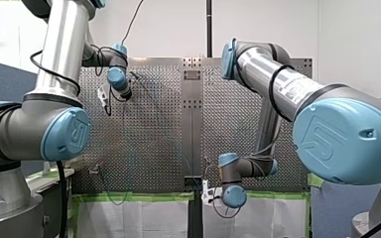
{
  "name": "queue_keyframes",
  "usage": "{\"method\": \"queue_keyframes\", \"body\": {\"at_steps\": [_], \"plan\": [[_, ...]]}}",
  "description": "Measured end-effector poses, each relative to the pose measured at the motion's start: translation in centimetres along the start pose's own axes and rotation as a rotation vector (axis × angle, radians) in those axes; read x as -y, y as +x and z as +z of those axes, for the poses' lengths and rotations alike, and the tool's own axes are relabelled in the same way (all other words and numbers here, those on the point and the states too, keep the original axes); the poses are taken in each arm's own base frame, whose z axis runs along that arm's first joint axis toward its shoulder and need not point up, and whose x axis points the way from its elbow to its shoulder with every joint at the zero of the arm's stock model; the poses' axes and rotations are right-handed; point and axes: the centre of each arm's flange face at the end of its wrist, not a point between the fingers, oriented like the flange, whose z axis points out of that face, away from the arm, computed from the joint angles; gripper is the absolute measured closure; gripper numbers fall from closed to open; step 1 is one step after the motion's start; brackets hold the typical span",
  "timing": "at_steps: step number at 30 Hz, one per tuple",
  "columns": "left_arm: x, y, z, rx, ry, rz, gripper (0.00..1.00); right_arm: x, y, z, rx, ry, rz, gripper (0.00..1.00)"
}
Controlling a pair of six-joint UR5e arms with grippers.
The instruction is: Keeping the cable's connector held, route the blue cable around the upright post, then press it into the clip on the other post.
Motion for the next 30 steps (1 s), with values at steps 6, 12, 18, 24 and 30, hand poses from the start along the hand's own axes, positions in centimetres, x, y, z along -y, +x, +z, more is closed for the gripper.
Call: {"method": "queue_keyframes", "body": {"at_steps": [6, 12, 18, 24, 30], "plan": [[-0.1, -0.1, 0.0, 0.002, -0.003, -0.004, 0.01, -1.2, 1.8, -0.9, -0.032, -0.015, 0.021, 1.00], [-0.2, -0.1, 0.0, 0.002, -0.007, -0.009, 0.01, -2.4, 3.3, -1.9, -0.047, -0.024, 0.034, 1.00], [-0.4, -0.1, 0.0, 0.005, -0.023, -0.016, 0.01, -2.8, 5.7, -2.3, -0.082, -0.001, 0.043, 1.00], [-0.4, -0.1, -0.1, 0.003, -0.033, -0.032, 0.01, -3.2, 8.8, -1.9, -0.142, 0.029, 0.051, 1.00], [-0.3, 0.1, -0.2, -0.005, -0.039, -0.041, 0.01, -3.7, 10.6, -1.7, -0.169, 0.053, 0.047, 1.00]]}}
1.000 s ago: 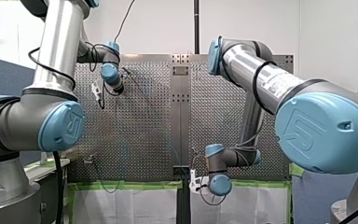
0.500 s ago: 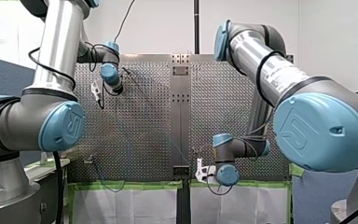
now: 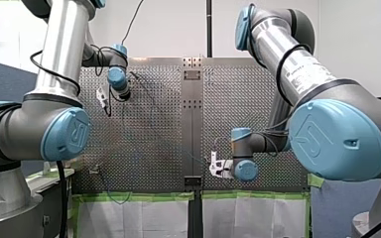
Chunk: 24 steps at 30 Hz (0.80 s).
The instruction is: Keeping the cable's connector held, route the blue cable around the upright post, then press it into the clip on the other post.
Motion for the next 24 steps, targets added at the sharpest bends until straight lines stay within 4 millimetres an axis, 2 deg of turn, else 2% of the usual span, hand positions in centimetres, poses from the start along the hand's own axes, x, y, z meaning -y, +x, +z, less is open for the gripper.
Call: {"method": "queue_keyframes", "body": {"at_steps": [24], "plan": [[0.05, 0.45, -0.48, -0.037, -0.009, -0.068, 0.01, -0.55, -0.29, -0.03, 0.002, 0.021, -0.004, 1.00]]}}
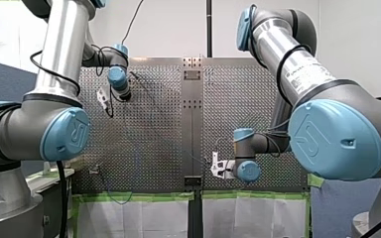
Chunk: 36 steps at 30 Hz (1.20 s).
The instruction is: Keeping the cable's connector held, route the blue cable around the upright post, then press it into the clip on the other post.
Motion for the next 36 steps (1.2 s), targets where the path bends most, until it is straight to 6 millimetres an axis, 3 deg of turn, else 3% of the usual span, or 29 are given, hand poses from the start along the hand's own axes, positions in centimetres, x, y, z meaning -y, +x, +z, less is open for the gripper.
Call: {"method": "queue_keyframes", "body": {"at_steps": [22, 31, 36], "plan": [[-2.5, 0.0, 0.1, -0.013, -0.018, -0.208, 0.01, 0.1, 0.0, 0.0, -0.002, 0.006, 0.000, 1.00], [-2.5, -1.9, -0.8, 0.043, 0.020, -0.297, 0.01, 0.1, -0.1, 0.0, -0.002, 0.007, 0.000, 1.00], [-3.0, -1.3, -0.9, 0.036, 0.033, -0.347, 0.01, 0.1, -0.1, 0.0, -0.001, 0.007, 0.000, 1.00]]}}
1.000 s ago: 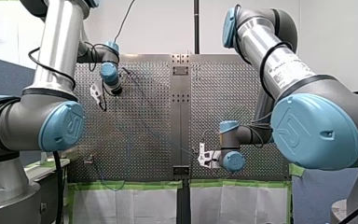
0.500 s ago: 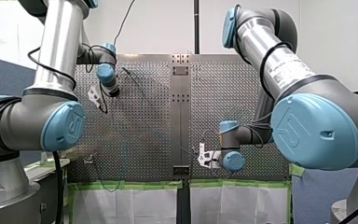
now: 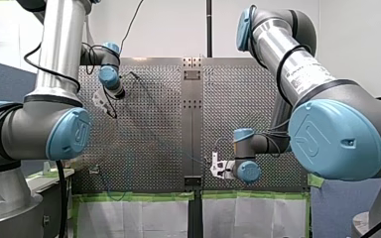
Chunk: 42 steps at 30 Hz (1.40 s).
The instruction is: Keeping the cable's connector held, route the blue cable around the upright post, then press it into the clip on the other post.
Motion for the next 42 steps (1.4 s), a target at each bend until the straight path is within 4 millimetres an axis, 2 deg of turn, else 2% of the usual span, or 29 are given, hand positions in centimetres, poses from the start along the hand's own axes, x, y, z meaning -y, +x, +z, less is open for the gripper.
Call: {"method": "queue_keyframes", "body": {"at_steps": [8, 22, 28, 42], "plan": [[-0.9, 0.8, 0.1, 0.005, 0.029, -0.070, 0.01, 0.1, 0.0, 0.0, 0.000, 0.002, 0.000, 1.00], [-0.7, 1.3, 0.9, 0.019, 0.084, -0.190, 0.01, 0.4, -0.1, -0.1, 0.001, 0.017, 0.001, 1.00], [-1.5, 2.9, 1.3, -0.010, 0.068, -0.207, 0.01, 0.5, 0.0, -0.1, 0.000, 0.018, 0.002, 1.00], [-4.5, 5.5, 0.4, -0.013, 0.051, -0.191, 0.01, 0.5, 0.0, -0.1, -0.004, 0.021, 0.003, 1.00]]}}
